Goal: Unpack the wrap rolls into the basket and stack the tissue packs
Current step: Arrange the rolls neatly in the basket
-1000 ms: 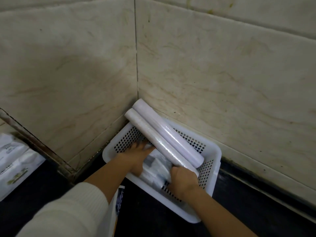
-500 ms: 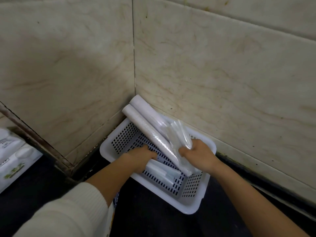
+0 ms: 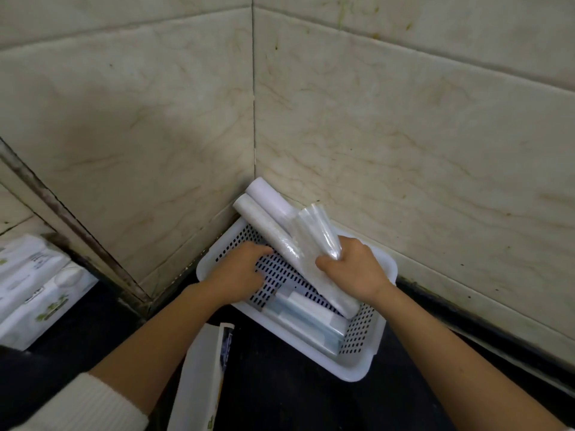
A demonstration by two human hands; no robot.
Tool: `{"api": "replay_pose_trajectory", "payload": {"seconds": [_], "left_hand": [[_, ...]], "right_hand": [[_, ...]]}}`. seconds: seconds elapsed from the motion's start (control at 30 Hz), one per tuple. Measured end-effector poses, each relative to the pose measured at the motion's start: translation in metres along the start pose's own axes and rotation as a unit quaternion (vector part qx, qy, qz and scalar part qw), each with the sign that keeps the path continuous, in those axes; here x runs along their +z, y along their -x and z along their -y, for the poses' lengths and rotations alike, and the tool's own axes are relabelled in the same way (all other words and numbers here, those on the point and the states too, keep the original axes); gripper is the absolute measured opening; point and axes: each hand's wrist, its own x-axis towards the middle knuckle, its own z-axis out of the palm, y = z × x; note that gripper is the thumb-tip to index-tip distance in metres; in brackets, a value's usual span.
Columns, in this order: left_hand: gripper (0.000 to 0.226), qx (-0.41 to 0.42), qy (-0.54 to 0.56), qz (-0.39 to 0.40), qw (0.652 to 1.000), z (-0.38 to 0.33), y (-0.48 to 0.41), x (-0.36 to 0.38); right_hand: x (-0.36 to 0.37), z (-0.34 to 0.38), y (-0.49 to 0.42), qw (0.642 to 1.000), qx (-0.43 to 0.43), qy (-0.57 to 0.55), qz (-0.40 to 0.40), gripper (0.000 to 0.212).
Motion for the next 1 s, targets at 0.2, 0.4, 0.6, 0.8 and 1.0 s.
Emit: {"api": "replay_pose_trajectory", "payload": {"seconds": [0.2, 0.4, 0.6, 0.8, 1.0], "left_hand": [[0.043, -0.023, -0.024, -0.268, 0.963, 0.045, 0.031, -0.003], [0.058, 0.047, -0.155, -0.134, 0.978, 0.066, 0.039, 0.021], [0.042, 0.002, -0.184, -0.123, 0.975, 0.068, 0.029, 0.022], [0.048, -0.043, -0.236, -0.070, 0.968, 0.059, 0.025, 0.020], [0.050, -0.024, -0.204, -0.136, 0.969, 0.048, 0.044, 0.023]], "right_hand": [[0.074, 0.023, -0.016, 0.984, -0.059, 0.164, 0.047, 0.031], [0.128, 0.012, -0.020, 0.970, -0.007, 0.158, 0.186, 0.048], [0.097, -0.005, -0.020, 0.985, -0.005, -0.062, 0.163, 0.063], [0.115, -0.017, -0.016, 0.987, -0.030, -0.001, 0.155, 0.021], [0.103, -0.004, -0.005, 0.994, -0.080, -0.015, 0.069, 0.016]]}}
